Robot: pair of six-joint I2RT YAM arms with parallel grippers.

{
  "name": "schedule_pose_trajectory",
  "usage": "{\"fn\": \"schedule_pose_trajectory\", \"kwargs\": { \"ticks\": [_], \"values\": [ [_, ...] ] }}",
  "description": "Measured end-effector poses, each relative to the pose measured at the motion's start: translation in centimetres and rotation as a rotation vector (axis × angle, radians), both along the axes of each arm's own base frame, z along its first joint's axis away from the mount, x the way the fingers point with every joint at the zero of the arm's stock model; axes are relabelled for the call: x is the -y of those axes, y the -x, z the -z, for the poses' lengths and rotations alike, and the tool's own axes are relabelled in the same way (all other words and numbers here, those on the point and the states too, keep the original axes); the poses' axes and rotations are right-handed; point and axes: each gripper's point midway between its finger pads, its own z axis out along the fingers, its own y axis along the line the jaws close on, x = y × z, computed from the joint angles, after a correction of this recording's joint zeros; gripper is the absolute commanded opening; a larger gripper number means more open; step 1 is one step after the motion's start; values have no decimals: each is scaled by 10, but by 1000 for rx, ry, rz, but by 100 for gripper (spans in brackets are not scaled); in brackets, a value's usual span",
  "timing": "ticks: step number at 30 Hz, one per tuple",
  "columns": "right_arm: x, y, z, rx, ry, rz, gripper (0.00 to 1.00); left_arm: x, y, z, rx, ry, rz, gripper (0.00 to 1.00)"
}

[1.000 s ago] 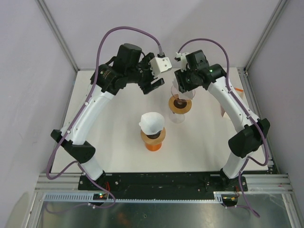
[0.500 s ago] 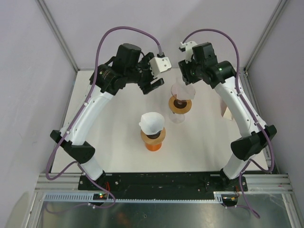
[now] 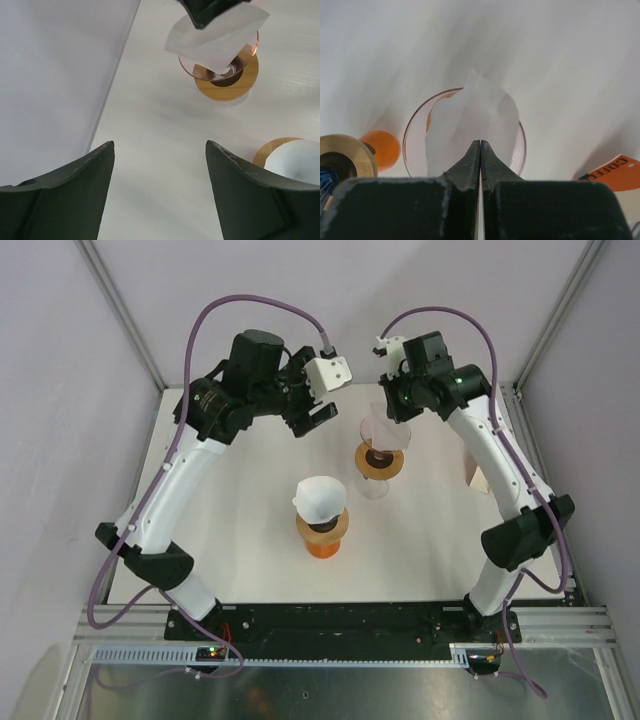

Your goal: Place the coffee filter in the dripper

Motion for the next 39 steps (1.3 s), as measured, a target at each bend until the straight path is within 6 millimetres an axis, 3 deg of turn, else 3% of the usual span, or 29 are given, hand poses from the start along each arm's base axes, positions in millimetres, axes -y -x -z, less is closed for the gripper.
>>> {"fn": "schedule_pose_trajectory", "kwargs": {
  "ticks": [8,19,30,39],
  "values": [
    [-13,11,55,-191,52,-47,0,-4,2,0,0,0,-4,79],
    [-26,22,70,-218,120,-55,0,-8,0,3,-7,-5,-14,79],
    [-18,25,112,-274,236,-13,0,-9,-1,4,-10,-4,-16,81],
    [-18,21,113,-261,239,8,0,-10,-2,4,-10,-3,-18,81]
  ]
}}
